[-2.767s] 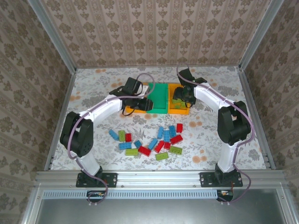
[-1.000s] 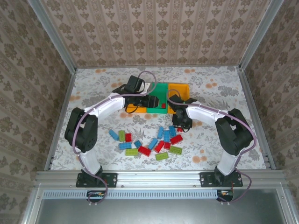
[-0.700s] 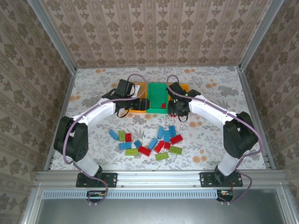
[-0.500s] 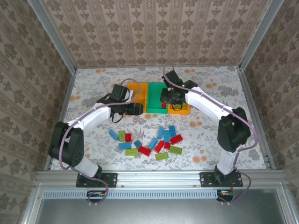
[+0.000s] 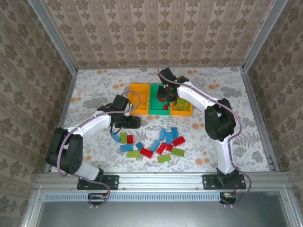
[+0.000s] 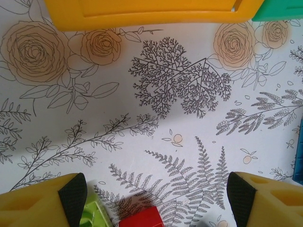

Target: Sort the legos into containers by color

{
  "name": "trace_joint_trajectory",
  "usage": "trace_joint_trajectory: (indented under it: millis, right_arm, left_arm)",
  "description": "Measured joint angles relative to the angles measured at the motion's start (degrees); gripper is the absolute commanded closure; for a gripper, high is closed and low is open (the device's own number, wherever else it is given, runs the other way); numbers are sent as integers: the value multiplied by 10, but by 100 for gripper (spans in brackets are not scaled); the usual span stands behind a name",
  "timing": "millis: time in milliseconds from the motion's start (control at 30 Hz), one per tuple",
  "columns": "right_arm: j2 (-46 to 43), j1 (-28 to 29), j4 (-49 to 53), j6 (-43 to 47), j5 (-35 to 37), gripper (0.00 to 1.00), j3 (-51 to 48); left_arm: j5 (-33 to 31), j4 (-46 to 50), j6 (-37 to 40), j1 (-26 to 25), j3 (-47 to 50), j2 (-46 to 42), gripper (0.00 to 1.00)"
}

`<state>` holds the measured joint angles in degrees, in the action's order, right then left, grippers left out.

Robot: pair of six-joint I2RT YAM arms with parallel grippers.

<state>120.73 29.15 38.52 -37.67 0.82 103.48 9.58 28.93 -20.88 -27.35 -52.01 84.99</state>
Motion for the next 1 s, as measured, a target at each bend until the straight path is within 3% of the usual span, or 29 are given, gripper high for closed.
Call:
trace_joint_trajectory:
  millis: [233,1000]
  right_arm:
    - [6,-3,4,2,-4,50,16]
    - [12,-9,0,4,-14,42,7]
  left_arm:
    - [-15,40,-41,-55,24,-2,25]
    - [-38,89,-96,-105,37,20,45]
